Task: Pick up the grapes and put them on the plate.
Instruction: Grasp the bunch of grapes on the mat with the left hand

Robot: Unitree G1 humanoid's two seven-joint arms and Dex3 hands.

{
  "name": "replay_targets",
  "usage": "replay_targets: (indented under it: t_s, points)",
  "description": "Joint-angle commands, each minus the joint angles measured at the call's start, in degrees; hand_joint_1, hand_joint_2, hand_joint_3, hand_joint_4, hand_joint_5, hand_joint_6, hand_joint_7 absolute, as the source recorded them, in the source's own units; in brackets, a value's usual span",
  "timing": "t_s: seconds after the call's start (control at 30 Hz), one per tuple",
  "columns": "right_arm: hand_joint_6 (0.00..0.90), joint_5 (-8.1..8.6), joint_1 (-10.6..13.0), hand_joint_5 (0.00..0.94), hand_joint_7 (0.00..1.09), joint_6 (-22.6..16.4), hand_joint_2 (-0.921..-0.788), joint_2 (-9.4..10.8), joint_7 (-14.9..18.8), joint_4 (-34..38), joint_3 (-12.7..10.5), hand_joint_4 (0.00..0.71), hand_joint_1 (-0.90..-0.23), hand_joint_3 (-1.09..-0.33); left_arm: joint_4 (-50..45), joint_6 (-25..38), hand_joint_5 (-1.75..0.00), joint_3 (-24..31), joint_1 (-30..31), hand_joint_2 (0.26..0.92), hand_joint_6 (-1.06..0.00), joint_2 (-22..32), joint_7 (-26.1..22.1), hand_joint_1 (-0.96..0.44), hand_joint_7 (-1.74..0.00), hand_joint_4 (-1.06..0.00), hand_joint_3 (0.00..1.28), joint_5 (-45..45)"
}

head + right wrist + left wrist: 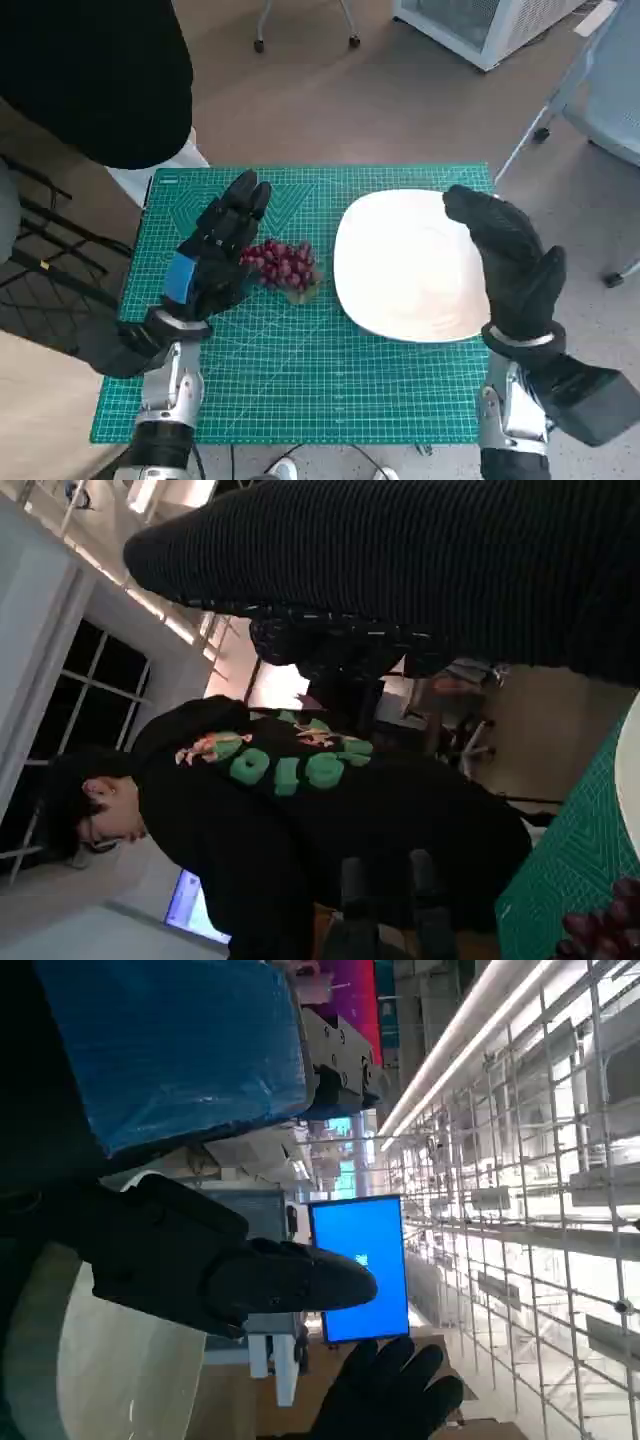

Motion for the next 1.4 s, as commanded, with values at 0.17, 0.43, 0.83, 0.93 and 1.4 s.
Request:
replay_targets:
  t_s: [0.17,0.43,0.83,0.93,1.4]
  points:
    - [0.023,-0.79,-0.2,0.000,0.42,-0.1,-0.921,-0.1,0.1,1.3,0.1,0.304,-0.650,-0.720,-0.7,0.6,-0.01,0.0,0.0,0.921,-0.36,0.1,-0.2,-0.53,-0.01,-0.21,0.27,-0.4]
    - [0.020,-0.80,-0.5,0.000,0.42,-0.1,-0.921,-0.3,0.1,1.3,0.1,0.304,-0.648,-0.721,-0.8,1.0,0.00,0.0,-0.1,0.921,-0.36,0.1,-0.3,-0.53,-0.01,-0.21,0.27,-0.6]
    - [0.017,-0.53,-0.7,0.000,0.43,-0.5,-0.921,-0.5,0.5,1.8,0.2,0.304,-0.641,-0.723,-1.2,0.9,0.00,-0.1,0.2,0.921,-0.36,-0.1,-0.1,-0.53,-0.01,-0.21,0.28,-0.3]
    - [0.016,-0.53,-0.6,0.000,0.43,-0.5,-0.921,-0.5,0.5,1.7,0.3,0.304,-0.641,-0.723,-1.2,0.8,0.00,-0.1,0.3,0.921,-0.36,-0.1,-0.2,-0.53,-0.01,-0.21,0.27,-0.3]
    - [0.011,-0.36,-0.4,0.000,0.44,-0.7,-0.921,-0.6,0.5,1.4,0.5,0.303,-0.644,-0.723,-1.1,-0.2,0.00,0.0,0.7,0.921,-0.36,0.3,-0.2,-0.53,-0.01,-0.21,0.27,0.3]
